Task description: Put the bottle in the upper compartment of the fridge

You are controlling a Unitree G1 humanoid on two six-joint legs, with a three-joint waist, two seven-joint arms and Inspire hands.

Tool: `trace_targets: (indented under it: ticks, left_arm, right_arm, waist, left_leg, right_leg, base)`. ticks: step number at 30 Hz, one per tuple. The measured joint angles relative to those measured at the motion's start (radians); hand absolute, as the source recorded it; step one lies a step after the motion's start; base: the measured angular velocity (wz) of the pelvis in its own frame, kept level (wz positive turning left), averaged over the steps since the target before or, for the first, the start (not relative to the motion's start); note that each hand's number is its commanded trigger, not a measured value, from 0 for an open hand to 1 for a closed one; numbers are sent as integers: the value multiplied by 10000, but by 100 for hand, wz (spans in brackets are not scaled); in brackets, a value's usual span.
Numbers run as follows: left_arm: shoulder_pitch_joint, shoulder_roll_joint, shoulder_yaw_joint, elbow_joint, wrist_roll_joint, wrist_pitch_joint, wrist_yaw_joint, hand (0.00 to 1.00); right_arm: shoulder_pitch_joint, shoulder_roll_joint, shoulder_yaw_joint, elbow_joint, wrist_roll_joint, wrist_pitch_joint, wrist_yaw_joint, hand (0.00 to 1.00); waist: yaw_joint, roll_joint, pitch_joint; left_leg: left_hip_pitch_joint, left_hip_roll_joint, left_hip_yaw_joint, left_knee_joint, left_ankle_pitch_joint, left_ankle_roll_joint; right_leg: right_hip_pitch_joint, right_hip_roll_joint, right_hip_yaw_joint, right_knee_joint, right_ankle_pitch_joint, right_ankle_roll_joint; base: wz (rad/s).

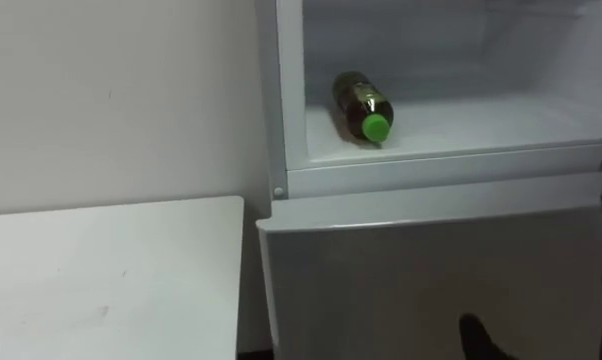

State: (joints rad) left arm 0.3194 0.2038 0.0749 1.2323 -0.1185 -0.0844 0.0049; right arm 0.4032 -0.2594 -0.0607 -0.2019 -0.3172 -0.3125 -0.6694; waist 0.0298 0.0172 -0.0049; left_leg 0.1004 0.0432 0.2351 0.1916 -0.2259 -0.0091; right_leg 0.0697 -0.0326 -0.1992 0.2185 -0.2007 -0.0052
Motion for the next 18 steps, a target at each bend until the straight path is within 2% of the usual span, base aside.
trace_targets:
  ticks: [11, 14, 18]
  left_arm:
    - [48, -9, -4, -205, -37, -105, 36, 0]
    - [46, -1, 7, -274, -79, -171, 48, 0]
    - [48, -4, -6, -329, -102, -273, 44, 0]
  right_arm:
    - [276, 159, 2, 2039, 15, -65, -294, 0]
    - [411, 186, 1, 2735, 43, -392, -453, 0]
    - [732, 263, 5, 3668, 712, -381, -487, 0]
  waist:
    - [-24, -101, 9]
    - [-31, -57, 39]
    - [-74, -29, 46]
  left_leg:
    - [6, -30, -3, 68, -17, 26]
    - [30, -31, -6, 57, -18, 26]
    - [57, -30, -1, 51, -31, 20]
  right_leg:
    - [-40, -30, 22, 26, -72, 41]
    - [-15, -24, 41, 8, -73, 42]
    - [19, -25, 22, 20, -89, 47]
  base:
    - [0]
    - [0]
    - [0]
